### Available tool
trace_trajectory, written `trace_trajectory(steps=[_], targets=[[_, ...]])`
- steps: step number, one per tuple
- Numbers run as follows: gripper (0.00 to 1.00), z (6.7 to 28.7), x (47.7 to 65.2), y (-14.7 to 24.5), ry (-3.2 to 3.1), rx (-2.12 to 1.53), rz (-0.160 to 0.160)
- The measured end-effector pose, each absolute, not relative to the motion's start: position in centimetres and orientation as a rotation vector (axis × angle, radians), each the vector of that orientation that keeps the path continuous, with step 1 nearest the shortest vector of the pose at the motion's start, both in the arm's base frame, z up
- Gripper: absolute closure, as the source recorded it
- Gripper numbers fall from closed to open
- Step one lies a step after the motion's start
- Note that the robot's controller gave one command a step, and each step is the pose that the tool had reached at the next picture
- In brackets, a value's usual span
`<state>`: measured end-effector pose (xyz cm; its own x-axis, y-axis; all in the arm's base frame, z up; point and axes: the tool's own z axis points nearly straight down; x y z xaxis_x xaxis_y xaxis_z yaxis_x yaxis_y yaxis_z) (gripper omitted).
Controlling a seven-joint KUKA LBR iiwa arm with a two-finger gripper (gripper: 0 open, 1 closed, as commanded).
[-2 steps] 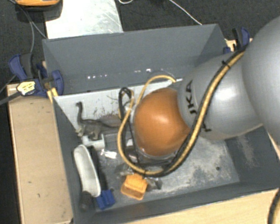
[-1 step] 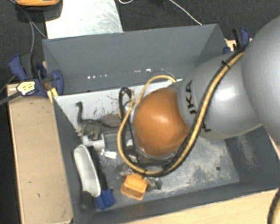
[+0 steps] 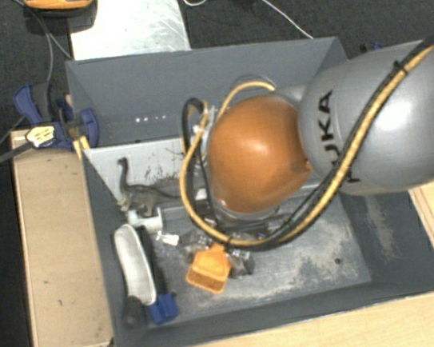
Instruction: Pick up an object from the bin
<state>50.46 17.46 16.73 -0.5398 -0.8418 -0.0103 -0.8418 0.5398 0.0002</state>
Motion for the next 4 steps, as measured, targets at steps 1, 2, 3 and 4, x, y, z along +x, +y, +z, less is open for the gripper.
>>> trace_trajectory(steps=[1, 2, 3, 4], targets=[[1.0, 15.0, 51.7, 17.3, 2.721, -1.536, 0.006], [1.0, 11.9, 53.3, 18.2, 2.746, -1.503, 0.012], [1.0, 11.1, 53.9, 17.8, 2.706, -1.566, 0.007], [1.0, 7.5, 55.1, 18.7, 2.712, -1.564, 0.009]])
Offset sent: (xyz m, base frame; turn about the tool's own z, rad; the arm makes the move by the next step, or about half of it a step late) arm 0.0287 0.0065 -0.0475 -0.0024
